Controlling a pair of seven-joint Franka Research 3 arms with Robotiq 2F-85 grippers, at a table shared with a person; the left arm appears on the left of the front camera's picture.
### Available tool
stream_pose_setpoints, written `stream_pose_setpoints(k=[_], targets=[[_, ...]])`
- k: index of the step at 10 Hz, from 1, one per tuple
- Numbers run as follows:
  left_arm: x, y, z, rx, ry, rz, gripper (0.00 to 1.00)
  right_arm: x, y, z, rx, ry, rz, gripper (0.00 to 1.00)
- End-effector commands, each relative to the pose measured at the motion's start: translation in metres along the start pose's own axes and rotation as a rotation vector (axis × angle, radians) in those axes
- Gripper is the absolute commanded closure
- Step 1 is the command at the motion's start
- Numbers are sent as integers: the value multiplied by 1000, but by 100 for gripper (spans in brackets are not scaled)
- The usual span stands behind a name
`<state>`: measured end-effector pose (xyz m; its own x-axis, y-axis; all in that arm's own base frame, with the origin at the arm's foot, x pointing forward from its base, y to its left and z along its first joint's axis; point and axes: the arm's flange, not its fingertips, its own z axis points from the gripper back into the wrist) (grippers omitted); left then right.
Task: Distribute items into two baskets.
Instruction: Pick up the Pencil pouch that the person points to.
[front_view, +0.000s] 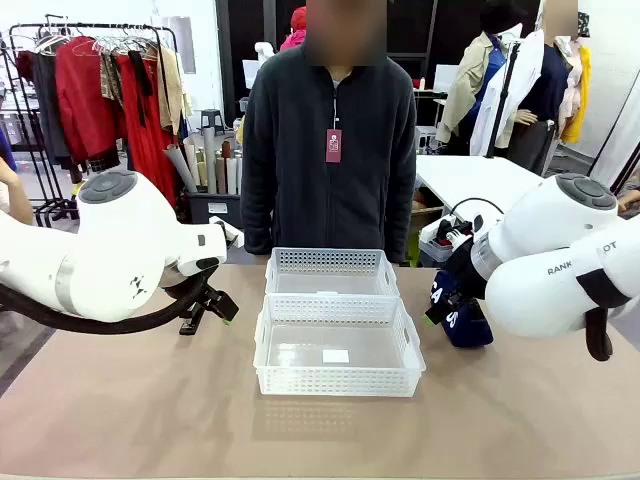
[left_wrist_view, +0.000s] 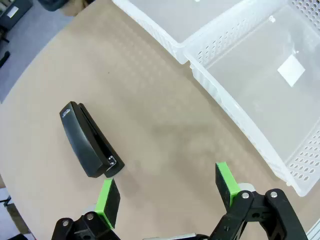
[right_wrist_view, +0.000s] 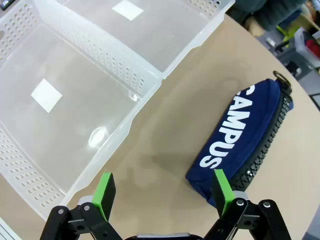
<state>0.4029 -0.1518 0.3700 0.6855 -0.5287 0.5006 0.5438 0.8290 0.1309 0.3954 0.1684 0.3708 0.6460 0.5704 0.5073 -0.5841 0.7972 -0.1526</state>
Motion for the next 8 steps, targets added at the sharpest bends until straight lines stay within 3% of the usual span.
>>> stream_pose_setpoints(k=[1,8], targets=[[0,0,0,0,0,0,0,0,0,0,0,0,0,0],[0,0,0,0,0,0,0,0,0,0,0,0,0,0]])
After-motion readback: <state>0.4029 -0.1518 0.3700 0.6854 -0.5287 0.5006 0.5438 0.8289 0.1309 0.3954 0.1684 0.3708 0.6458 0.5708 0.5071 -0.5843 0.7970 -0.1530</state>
